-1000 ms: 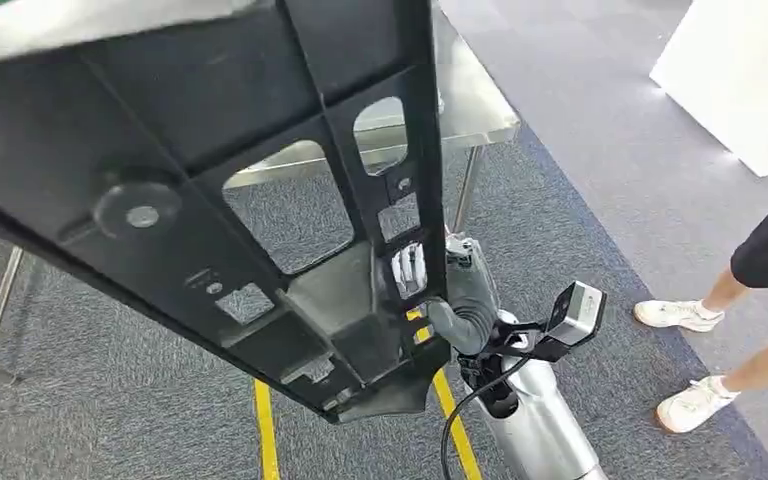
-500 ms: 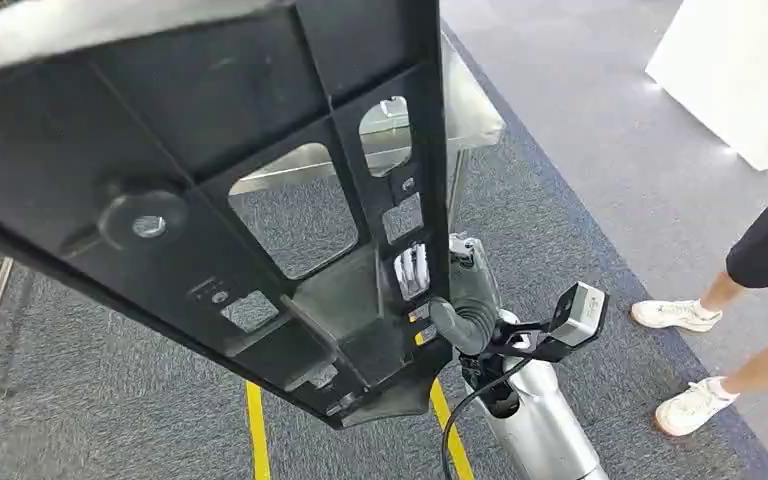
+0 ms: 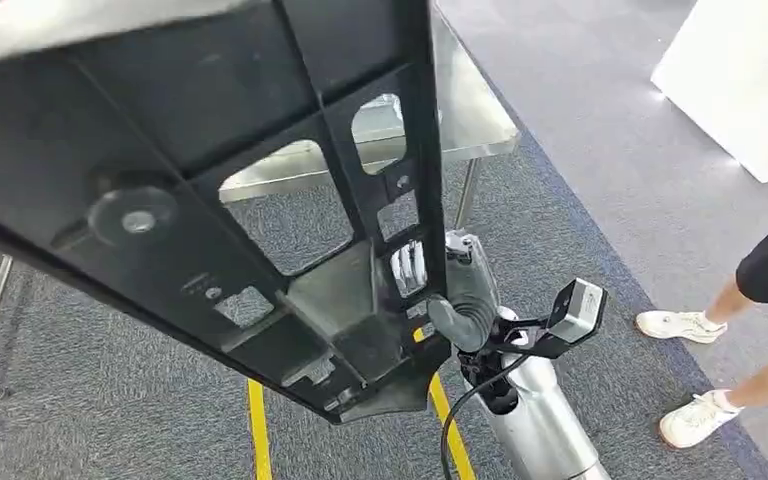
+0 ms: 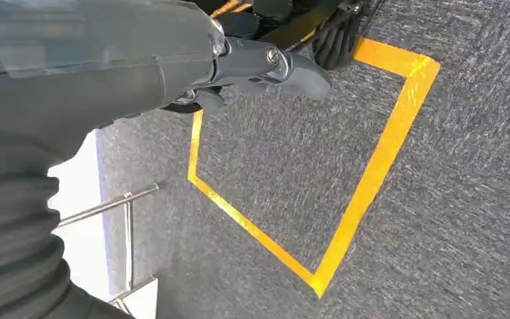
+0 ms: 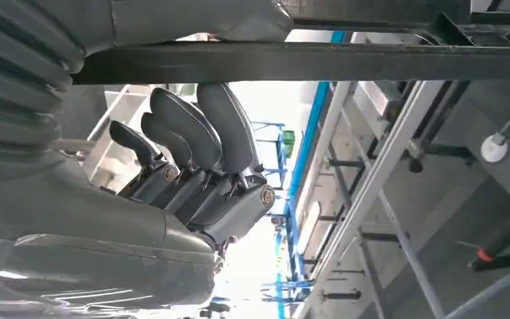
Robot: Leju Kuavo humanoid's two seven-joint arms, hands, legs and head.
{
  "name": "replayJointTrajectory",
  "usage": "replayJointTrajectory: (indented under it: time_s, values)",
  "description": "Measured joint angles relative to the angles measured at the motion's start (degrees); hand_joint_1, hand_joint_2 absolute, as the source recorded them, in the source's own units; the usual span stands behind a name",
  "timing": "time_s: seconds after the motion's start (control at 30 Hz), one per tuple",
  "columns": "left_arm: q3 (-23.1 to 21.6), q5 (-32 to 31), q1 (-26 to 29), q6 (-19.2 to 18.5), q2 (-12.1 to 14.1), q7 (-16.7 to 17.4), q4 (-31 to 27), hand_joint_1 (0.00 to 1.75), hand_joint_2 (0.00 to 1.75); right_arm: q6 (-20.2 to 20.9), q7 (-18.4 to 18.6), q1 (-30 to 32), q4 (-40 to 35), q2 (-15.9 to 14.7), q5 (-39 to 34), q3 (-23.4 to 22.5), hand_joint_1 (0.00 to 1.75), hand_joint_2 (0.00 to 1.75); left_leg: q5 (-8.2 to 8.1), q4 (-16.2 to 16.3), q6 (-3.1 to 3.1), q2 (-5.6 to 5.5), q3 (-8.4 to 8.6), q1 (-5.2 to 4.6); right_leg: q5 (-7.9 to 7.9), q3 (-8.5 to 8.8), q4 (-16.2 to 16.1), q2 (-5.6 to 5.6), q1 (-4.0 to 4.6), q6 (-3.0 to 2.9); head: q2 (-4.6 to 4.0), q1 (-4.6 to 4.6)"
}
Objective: Take the parts from the cabinet and place them on the table.
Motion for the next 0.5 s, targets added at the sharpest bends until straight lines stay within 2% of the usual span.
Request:
replayJointTrajectory:
  time_s: [0.03,0.07,0.13,0.2,0.23,0.3,0.33,0.37,0.4,0.43,0.47,0.5]
  values:
    - [0.0,0.0,-0.12,0.0,0.02,0.04,0.02,0.0,1.75,0.0,0.0,-0.32,0.13,0.0,0.0,0.04,1.75,1.75,-0.41,0.43,-0.49,-0.1,-0.11,-0.31,-0.72,0.33,-0.42,0.14,0.51,-0.45,0.0,0.0]
    - [0.0,0.0,-0.16,0.0,0.02,0.02,0.02,0.0,1.75,0.0,-0.02,-0.35,0.17,0.0,0.0,0.04,1.75,1.75,-0.49,0.26,-0.76,-0.07,-0.07,-0.29,-0.71,0.22,-0.33,0.31,0.29,-0.96,0.0,0.0]
    - [0.0,-0.02,-0.15,0.0,0.02,0.02,0.0,0.0,1.75,0.0,-0.02,-0.39,0.24,0.0,-0.02,0.04,1.75,1.75,-0.7,-0.09,-1.4,-0.04,0.2,-0.14,-1.01,0.3,-0.31,0.43,0.71,-1.67,0.0,0.0]
    - [0.0,0.0,-0.22,0.0,0.09,0.04,0.0,0.0,1.75,0.0,0.0,-0.59,0.24,0.02,-0.02,0.02,1.75,1.75,-1.64,1.15,-2.09,0.0,0.29,0.07,-1.03,1.08,-0.9,0.4,0.28,-2.53,0.0,0.0]
    - [0.0,0.0,-0.21,0.0,0.09,0.02,0.0,0.0,1.75,0.0,-0.02,-0.77,0.24,0.04,-0.04,0.0,1.75,1.75,-3.27,4.02,-2.26,0.0,-1.08,0.08,-1.2,1.27,-0.91,0.32,0.25,-2.81,0.0,-0.02]
    - [0.0,0.0,-0.13,0.0,0.07,0.02,0.0,0.0,1.75,0.22,-0.02,-0.81,0.26,0.04,-0.11,0.02,1.75,1.75,-7.32,13.58,-2.6,0.01,-6.18,0.25,-1.51,1.53,-0.88,0.29,0.41,-3.17,0.0,0.0]
    - [0.0,0.0,-0.12,0.0,0.07,0.04,0.0,0.0,1.75,0.26,0.0,-0.79,0.39,0.04,-0.11,0.02,1.75,1.75,-8.16,17.56,-2.69,0.01,-8.6,0.29,-1.68,1.65,-0.85,0.31,0.5,-3.23,0.0,0.0]
    - [0.0,0.0,-0.06,0.0,0.02,0.04,0.0,0.0,1.75,0.31,-0.02,-0.8,0.5,0.04,-0.11,0.04,1.75,1.75,-7.54,18.81,-2.68,0.02,-9.85,0.3,-1.89,1.87,-0.84,0.27,0.59,-3.24,0.0,-0.02]
    - [0.0,0.0,0.02,0.02,0.02,0.04,0.0,0.0,1.75,0.35,0.0,-0.81,0.65,0.05,-0.11,0.07,1.75,1.75,-5.54,17.15,-2.53,0.02,-9.63,0.3,-2.14,2.2,-0.83,0.27,0.65,-3.25,0.0,0.0]
    - [0.0,0.0,0.05,0.0,0.02,0.02,0.0,0.0,1.75,0.37,0.0,-0.81,0.74,0.06,-0.11,0.07,1.75,1.75,-2.65,13.07,-2.26,0.03,-8.15,0.29,-2.42,2.67,-0.84,0.26,0.74,-3.19,0.0,0.0]
    - [0.0,0.0,0.01,0.0,0.04,0.04,0.0,0.0,1.75,0.42,0.0,-0.86,0.79,0.07,-0.11,0.07,1.75,1.75,0.54,7.62,-1.83,0.15,-5.91,0.25,-2.74,3.21,-0.84,0.2,0.81,-3.07,0.0,0.0]
    - [0.0,0.0,-0.02,-0.02,0.07,0.04,0.0,0.0,1.75,0.46,0.0,-0.99,0.83,0.07,-0.11,0.09,1.75,1.75,2.85,2.95,-1.34,0.59,-3.97,0.12,-3.05,3.65,-0.85,0.02,0.85,-2.96,0.0,0.0]
